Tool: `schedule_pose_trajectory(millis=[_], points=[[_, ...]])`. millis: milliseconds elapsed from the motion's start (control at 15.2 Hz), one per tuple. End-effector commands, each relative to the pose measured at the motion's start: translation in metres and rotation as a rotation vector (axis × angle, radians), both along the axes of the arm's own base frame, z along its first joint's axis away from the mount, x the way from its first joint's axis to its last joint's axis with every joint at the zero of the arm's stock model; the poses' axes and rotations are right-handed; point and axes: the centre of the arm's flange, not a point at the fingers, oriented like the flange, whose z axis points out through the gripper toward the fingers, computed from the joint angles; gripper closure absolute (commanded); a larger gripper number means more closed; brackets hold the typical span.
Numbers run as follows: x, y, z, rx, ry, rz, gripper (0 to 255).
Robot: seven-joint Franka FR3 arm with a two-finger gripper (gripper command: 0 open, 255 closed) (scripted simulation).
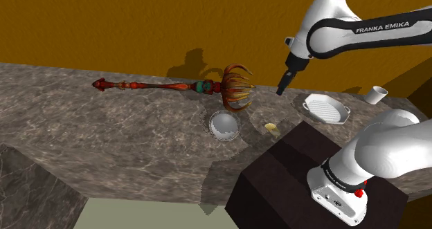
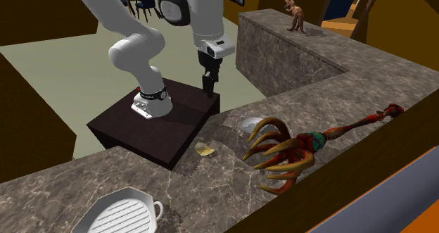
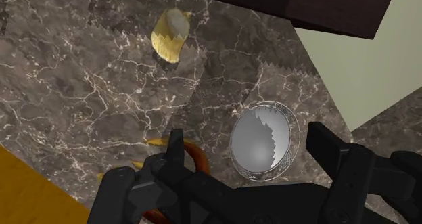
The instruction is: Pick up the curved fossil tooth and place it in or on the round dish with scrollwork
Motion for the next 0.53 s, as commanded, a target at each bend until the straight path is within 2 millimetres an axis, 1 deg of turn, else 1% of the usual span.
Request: schedule_pose_trajectory(millis=[0, 462], points=[[0.008, -0.010, -0.026, 0.000, 0.005, 0.049, 0], [0.031, -0.040, -0.112, 0.003, 0.029, 0.206, 0]])
